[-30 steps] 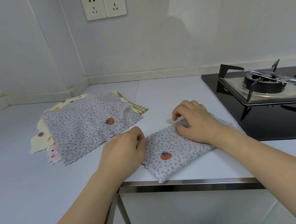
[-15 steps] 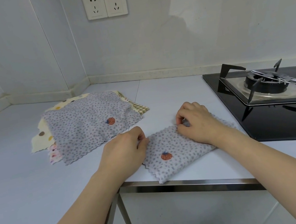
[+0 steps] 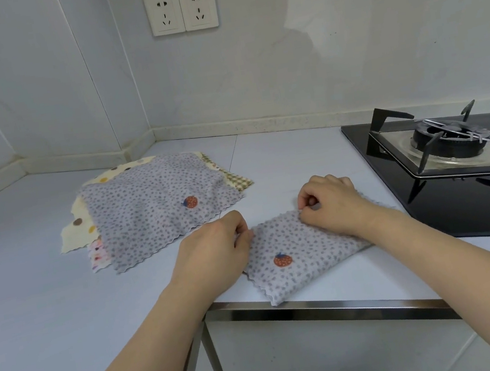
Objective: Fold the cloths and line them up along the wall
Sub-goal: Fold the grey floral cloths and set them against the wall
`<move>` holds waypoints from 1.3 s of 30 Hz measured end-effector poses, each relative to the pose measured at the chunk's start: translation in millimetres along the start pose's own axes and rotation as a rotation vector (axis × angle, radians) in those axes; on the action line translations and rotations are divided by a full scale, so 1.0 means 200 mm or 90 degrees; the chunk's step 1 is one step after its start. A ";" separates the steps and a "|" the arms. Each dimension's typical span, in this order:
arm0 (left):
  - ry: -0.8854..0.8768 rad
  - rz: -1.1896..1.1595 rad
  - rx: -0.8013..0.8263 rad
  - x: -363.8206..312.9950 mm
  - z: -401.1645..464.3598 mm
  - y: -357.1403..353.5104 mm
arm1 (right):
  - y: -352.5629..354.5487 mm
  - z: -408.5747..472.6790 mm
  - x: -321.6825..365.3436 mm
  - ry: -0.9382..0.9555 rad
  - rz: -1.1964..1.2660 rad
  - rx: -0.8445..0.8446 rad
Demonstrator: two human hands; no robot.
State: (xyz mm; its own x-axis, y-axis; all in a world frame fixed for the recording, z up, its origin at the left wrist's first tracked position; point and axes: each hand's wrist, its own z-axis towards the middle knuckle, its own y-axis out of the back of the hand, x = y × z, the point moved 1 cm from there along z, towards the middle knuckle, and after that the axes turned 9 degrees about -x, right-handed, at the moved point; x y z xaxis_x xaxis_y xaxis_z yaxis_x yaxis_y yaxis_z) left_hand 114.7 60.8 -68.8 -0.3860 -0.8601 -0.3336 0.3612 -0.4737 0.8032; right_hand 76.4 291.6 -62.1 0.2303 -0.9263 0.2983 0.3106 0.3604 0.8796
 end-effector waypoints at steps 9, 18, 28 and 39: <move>-0.005 0.005 -0.007 0.00 0.00 0.00 | 0.09 0.09 0.04 0.015 -0.018 0.085; -0.002 0.007 -0.002 -0.01 0.00 0.00 | 0.00 0.02 -0.03 0.022 -0.012 -0.013; 0.018 0.042 -0.040 -0.04 -0.01 0.01 | 0.05 -0.08 -0.21 0.018 0.011 0.053; -0.038 -0.010 0.101 -0.25 -0.01 -0.08 | 0.09 0.04 -0.19 -0.050 0.008 0.102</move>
State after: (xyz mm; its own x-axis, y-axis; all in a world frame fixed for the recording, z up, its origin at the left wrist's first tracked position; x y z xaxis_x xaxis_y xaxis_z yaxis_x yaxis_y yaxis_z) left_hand 130.7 110.7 -65.2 -0.4427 -0.8374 -0.3206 0.2178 -0.4472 0.8675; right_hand 65.7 333.1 -54.0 0.1579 -0.9297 0.3327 0.1563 0.3562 0.9212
